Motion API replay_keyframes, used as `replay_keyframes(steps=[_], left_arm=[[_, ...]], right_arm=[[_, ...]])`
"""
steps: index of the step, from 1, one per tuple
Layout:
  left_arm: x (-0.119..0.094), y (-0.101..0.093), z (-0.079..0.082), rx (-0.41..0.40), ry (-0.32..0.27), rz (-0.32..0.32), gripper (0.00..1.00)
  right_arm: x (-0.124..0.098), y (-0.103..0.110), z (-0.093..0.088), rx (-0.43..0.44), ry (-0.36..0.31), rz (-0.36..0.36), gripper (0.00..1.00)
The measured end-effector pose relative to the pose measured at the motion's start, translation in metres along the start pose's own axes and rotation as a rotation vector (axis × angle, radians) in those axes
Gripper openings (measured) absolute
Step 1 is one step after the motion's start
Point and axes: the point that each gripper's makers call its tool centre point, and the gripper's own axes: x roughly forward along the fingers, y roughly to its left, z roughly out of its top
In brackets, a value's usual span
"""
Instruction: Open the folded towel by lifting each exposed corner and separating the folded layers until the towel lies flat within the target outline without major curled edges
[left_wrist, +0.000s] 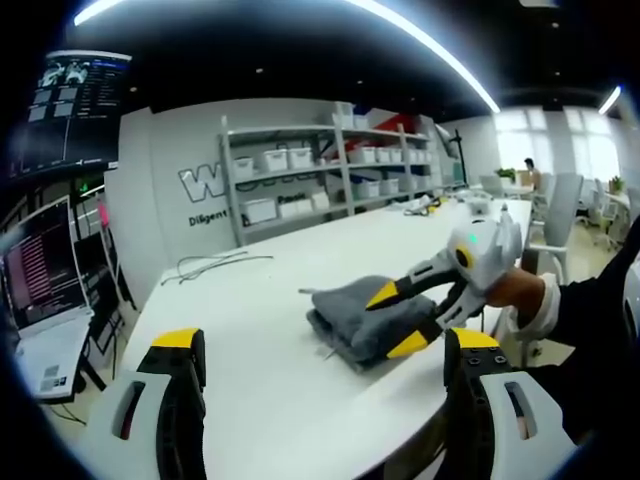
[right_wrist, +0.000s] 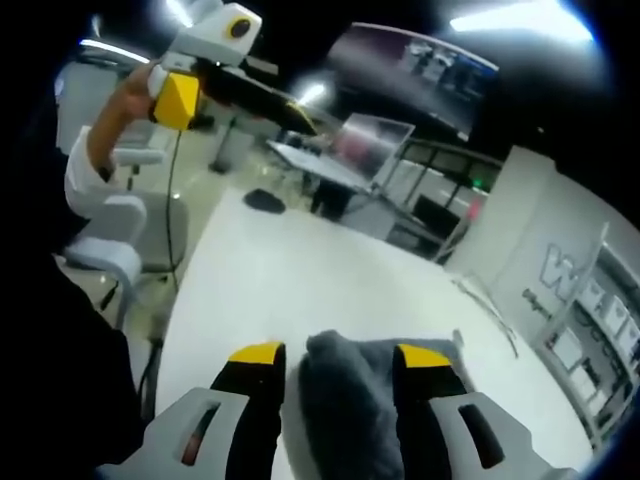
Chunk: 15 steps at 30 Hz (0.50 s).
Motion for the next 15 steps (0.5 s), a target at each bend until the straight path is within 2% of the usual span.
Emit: replay_keyframes(steps=[15], left_arm=[[-0.0007, 0.0016, -0.0006, 0.001, 0.001, 0.001, 0.98]], right_arm=[[0.0053, 0.0056, -0.0031, -0.013, 0.012, 0.010, 0.41]])
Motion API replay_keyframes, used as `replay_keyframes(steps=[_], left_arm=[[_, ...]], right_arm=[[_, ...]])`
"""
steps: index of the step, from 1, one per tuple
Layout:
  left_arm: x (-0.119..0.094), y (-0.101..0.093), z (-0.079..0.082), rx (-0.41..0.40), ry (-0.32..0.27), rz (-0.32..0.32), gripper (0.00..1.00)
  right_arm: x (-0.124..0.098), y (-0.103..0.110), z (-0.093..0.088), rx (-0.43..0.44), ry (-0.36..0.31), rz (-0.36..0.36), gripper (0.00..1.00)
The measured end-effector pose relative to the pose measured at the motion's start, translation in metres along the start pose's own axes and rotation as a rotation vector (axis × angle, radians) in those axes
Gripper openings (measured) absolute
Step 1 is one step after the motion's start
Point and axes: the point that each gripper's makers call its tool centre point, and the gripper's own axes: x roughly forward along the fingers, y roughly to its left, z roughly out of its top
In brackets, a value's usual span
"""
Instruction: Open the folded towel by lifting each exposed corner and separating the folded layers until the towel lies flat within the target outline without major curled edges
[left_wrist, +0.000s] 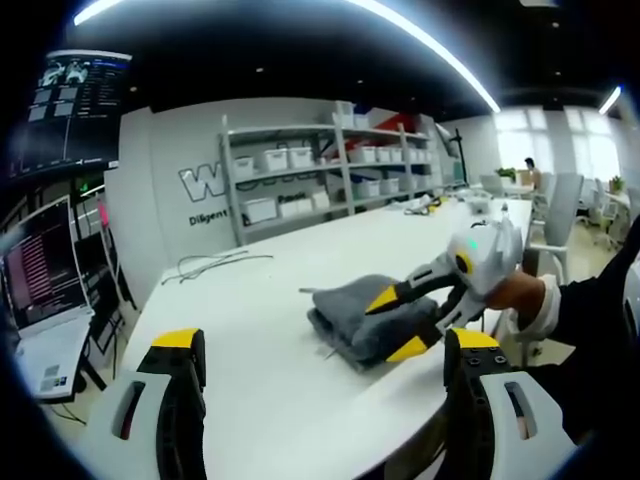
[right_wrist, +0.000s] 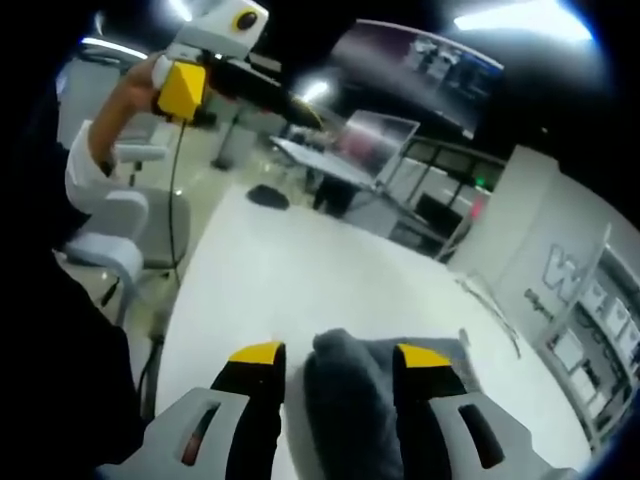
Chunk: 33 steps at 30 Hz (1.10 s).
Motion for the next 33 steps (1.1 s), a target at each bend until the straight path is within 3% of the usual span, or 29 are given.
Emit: replay_keyframes(steps=[33], left_arm=[[0.0017, -0.0004, -0.0023, -0.002, 0.009, -0.001, 0.97]], right_arm=[[0.0029, 0.0097, -0.0054, -0.044, 0.010, 0.011, 0.37]])
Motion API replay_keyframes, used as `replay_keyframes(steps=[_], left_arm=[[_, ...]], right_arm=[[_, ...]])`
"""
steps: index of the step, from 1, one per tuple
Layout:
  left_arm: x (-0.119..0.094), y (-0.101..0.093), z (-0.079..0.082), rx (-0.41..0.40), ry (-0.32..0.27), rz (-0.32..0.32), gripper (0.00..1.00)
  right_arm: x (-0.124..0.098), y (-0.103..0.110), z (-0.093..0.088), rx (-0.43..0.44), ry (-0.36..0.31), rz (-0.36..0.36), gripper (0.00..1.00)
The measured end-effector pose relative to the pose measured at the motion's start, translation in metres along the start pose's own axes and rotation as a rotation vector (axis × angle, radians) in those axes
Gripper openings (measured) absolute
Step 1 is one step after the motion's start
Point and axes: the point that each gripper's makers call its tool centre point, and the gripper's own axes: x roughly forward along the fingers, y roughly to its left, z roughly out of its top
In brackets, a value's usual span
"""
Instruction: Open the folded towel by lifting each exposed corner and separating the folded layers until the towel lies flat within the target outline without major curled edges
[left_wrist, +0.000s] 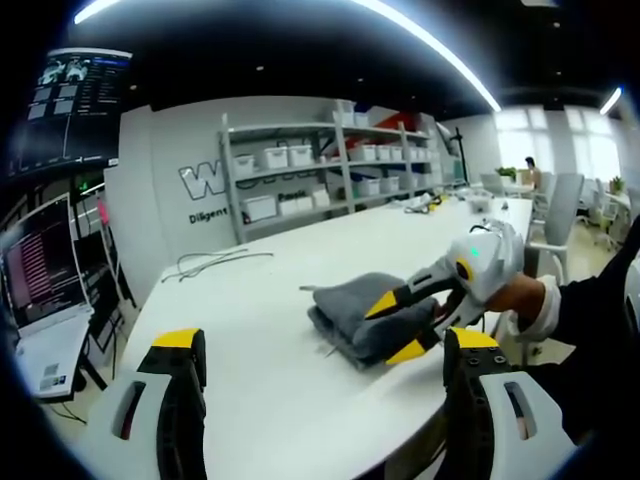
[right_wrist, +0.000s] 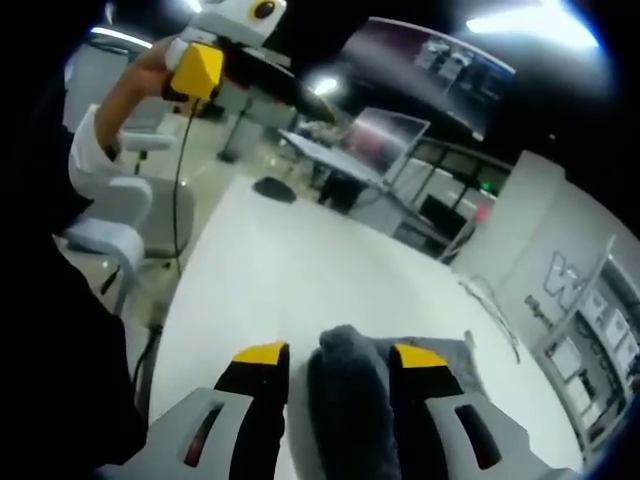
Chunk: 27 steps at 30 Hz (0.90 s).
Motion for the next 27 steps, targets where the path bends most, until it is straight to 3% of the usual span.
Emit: replay_keyframes(steps=[27], left_arm=[[0.0013, 0.0027, -0.0006, 0.007, -0.001, 0.004, 0.97]], right_arm=[[0.0083, 0.0012, -0.0056, -0.003, 0.015, 0.027, 0.33]])
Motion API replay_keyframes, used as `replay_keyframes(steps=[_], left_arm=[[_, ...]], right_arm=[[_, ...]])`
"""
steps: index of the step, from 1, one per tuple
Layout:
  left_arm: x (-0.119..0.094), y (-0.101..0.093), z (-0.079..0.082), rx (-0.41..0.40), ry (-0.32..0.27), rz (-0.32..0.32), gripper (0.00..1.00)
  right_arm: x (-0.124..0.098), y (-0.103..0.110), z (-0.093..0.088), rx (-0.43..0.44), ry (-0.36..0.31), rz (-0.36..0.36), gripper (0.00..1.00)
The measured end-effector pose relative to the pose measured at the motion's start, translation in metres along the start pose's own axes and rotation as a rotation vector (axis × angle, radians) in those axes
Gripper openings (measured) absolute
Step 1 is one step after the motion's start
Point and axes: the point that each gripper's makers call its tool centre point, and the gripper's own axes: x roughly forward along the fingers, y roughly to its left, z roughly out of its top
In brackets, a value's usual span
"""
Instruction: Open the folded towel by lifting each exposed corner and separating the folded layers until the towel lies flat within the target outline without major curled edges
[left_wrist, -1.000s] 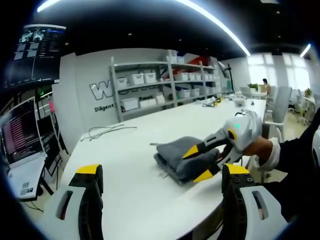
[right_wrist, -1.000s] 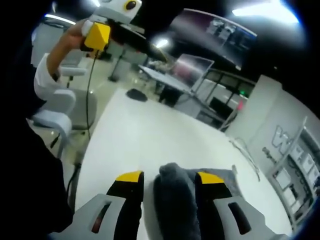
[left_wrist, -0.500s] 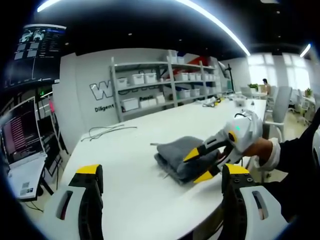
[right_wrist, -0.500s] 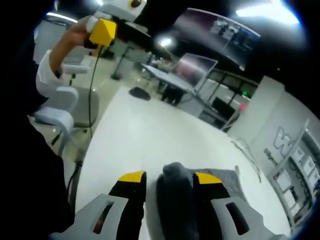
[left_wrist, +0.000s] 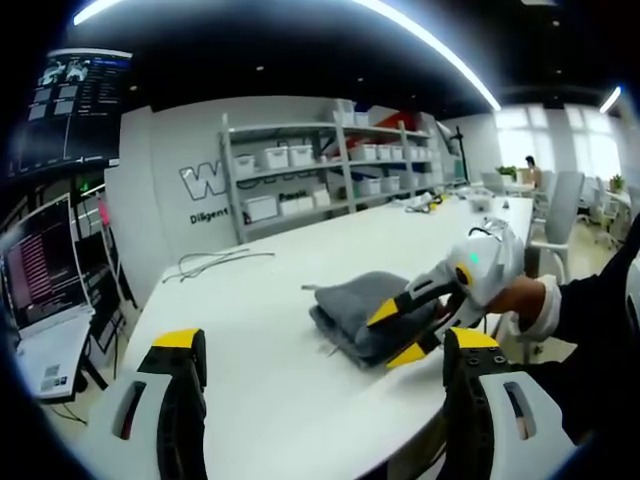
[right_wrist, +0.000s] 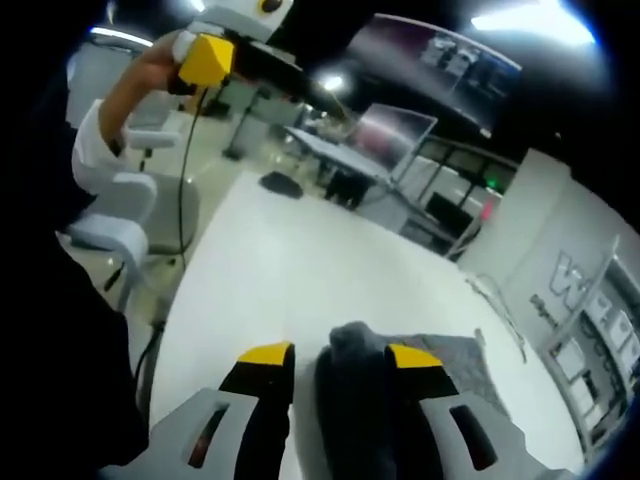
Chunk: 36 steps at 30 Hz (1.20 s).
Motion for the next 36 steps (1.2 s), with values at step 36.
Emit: replay_keyframes(steps=[36], left_arm=[[-0.0018, 0.0031, -0.0038, 0.003, 0.008, 0.001, 0.97]], right_arm=[[0.0071, 0.0070, -0.0098, 0.012, 0.028, -0.006, 0.28]])
